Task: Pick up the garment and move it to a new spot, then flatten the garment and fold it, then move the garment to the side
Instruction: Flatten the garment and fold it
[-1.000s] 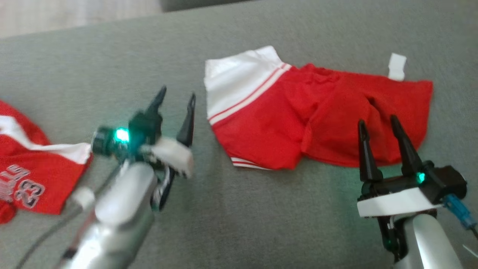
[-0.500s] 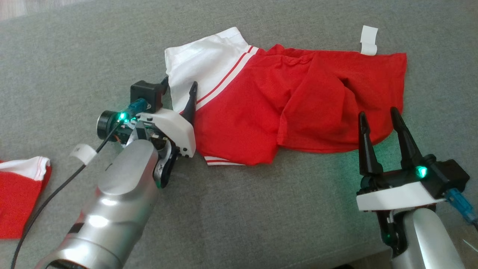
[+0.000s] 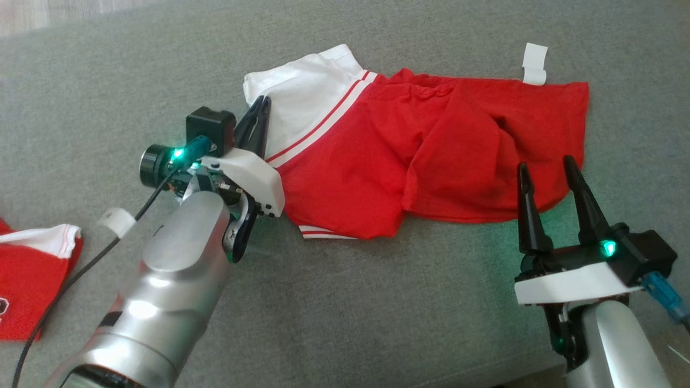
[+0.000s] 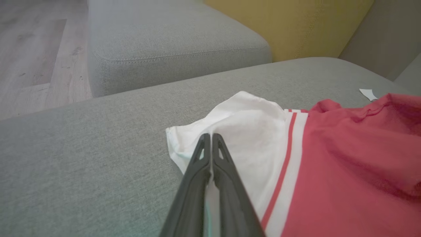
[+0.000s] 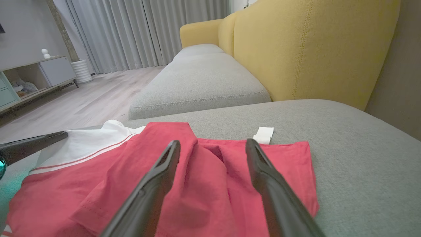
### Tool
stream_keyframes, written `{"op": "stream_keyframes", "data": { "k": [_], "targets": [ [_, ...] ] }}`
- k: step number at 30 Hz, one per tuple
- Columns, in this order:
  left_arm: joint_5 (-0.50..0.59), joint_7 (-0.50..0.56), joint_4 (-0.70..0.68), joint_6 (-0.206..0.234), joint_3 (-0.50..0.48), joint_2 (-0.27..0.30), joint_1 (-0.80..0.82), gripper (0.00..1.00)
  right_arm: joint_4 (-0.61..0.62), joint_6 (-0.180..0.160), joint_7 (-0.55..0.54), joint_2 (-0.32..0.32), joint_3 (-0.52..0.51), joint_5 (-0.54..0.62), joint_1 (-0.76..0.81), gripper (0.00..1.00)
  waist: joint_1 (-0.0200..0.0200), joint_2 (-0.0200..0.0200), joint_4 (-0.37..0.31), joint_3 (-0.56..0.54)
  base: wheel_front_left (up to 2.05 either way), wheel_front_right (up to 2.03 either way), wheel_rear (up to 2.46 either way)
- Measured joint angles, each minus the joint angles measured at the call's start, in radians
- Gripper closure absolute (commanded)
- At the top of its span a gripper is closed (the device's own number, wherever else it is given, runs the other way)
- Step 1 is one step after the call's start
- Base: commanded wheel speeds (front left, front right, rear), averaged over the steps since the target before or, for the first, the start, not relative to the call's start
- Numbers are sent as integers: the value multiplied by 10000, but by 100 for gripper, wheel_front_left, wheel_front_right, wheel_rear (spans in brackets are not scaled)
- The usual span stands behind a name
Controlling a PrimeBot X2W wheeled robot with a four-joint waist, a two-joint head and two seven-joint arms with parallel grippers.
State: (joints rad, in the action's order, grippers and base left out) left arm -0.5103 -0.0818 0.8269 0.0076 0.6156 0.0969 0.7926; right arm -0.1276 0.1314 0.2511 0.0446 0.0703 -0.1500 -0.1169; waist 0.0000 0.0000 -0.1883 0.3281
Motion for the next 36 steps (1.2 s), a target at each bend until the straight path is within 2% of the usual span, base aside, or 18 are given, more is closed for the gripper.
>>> {"op": "stream_keyframes", "data": {
  "k": [5,10,16,18,22,28,33,36],
  "targets": [
    [58,-819,-169,-92,2,48,170,100,-56,0,0,0,-13,2,-60,0,0,0,-11,-138,0,0,0],
    [700,-1563,-907,-159,-2,238,1224,100,-69,0,0,0,-6,2,-230,0,0,0,-71,-386,0,0,0],
    [1845,-1743,-2991,-186,-8,468,2254,100,-117,0,0,2,-23,0,-213,0,-2,0,68,-722,0,0,0],
    [2213,-1760,-3735,-451,56,656,2258,100,-125,0,0,0,-42,2,-191,0,-1,0,210,-800,0,0,0],
    [2807,-1762,-4717,-899,631,1384,1676,100,-215,0,0,0,-77,4,-112,0,-1,0,538,-998,0,0,0],
    [3264,-1760,-5756,-1237,2002,3072,-553,100,-288,0,0,2,-194,21,85,0,-1,0,1025,-1351,0,0,0],
    [3346,-1266,-5810,-1325,3258,4169,-1990,100,-439,0,0,0,-251,111,377,0,-2,0,1473,-1614,0,0,0],
    [3358,-1158,-5317,-1371,3507,4364,-2323,100,-468,0,0,0,-245,121,386,0,-2,0,1677,-1740,0,0,0]
  ]
}}
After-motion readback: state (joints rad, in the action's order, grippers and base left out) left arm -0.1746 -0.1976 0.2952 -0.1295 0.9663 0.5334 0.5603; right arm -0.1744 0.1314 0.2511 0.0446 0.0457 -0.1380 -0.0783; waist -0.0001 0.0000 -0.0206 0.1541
